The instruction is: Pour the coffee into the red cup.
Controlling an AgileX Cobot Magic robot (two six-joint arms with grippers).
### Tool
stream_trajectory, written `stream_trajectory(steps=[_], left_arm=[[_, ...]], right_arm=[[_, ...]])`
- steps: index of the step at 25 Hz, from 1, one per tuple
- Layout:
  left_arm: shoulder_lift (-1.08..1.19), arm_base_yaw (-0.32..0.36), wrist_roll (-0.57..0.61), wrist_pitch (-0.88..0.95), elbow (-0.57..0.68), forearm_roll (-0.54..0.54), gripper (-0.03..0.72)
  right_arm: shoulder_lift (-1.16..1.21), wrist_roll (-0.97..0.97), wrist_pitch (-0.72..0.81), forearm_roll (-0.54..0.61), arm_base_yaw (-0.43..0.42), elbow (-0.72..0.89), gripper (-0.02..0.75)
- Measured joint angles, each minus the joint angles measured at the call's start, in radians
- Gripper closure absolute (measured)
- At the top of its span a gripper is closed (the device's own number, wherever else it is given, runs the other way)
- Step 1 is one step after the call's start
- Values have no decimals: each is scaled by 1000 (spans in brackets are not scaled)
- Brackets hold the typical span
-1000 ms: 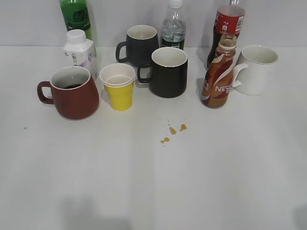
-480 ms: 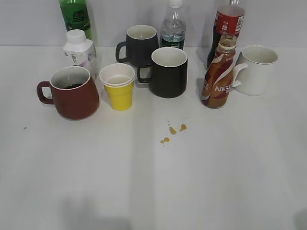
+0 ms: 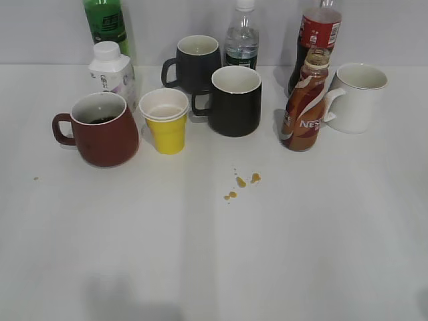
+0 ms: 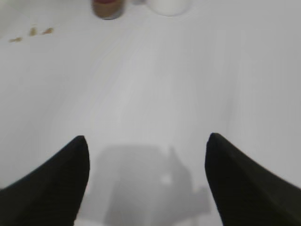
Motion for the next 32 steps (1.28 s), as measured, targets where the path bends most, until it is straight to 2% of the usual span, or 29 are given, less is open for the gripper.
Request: stream_trajectory(steps=[3,7,32], left_arm=[[0,56,0,0,0,0,448],[0,98,0,0,0,0,449],[0,107,0,0,0,0,449]], right_arm=[[-32,0,-1,1,-118,0,164],[-73,0,-2,1,-199,0,164],[-76,0,-2,5,-205,0,164]])
